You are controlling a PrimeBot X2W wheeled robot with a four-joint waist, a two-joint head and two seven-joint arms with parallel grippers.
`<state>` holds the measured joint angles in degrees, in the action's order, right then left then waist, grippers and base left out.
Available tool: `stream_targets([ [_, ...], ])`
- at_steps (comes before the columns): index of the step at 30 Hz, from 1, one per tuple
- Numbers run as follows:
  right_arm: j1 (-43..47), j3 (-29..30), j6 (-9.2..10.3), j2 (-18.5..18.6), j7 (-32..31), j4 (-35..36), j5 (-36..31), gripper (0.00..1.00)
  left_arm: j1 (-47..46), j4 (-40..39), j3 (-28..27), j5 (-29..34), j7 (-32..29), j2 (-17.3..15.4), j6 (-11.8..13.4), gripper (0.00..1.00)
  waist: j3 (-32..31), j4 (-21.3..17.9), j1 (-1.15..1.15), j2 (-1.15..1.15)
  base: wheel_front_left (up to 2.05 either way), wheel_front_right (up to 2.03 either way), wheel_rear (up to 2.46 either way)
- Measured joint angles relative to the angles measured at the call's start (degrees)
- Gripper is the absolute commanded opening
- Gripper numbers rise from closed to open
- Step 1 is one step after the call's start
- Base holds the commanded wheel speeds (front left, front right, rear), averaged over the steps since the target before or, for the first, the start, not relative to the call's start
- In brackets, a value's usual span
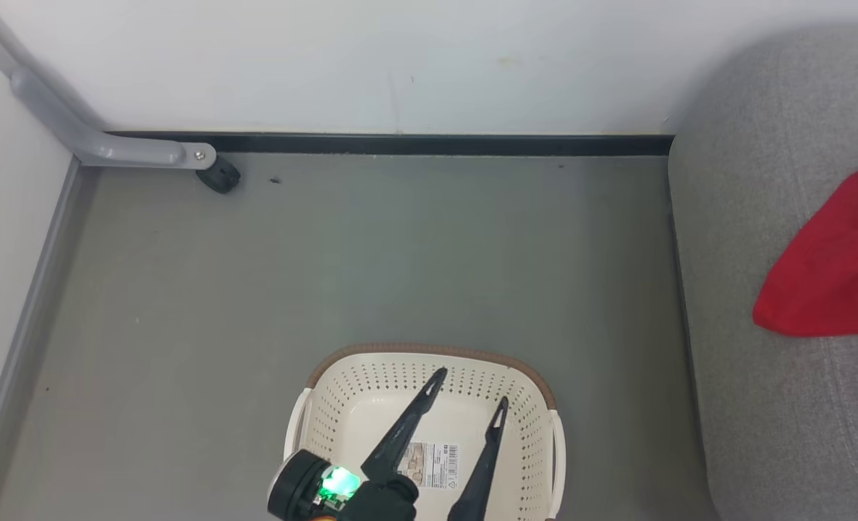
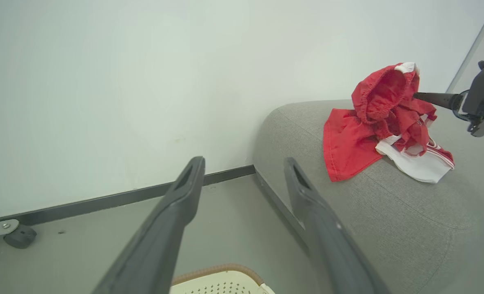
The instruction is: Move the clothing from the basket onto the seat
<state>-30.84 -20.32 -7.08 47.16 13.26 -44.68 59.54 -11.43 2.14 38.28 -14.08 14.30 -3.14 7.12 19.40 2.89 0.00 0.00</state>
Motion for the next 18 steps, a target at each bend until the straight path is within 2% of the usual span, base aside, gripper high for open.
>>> stream_targets([
  [11,7.2,-0.07,0.0,-4.66,1.03,7.35,-1.51,1.0,4.95,0.69,-6.5,0.12,0.0,0.0,0.0,1.0,-5.6,-0.94,-0.01,0.0,0.0,0.0,0.0],
  [14,9.35,0.15,0.04,-6.57,1.02,11.85,-3.35,1.0,6.81,0.85,-9.21,0.32,0.0,-0.01,0.0,1.0,-7.23,-1.14,-0.01,0.0,0.0,0.0,0.0],
  [18,12.85,0.64,1.18,-9.67,1.02,18.98,-6.34,1.0,9.07,0.85,-13.22,0.96,0.0,0.0,0.0,1.0,-9.37,-1.38,-0.01,-0.01,0.0,0.0,0.0],
])
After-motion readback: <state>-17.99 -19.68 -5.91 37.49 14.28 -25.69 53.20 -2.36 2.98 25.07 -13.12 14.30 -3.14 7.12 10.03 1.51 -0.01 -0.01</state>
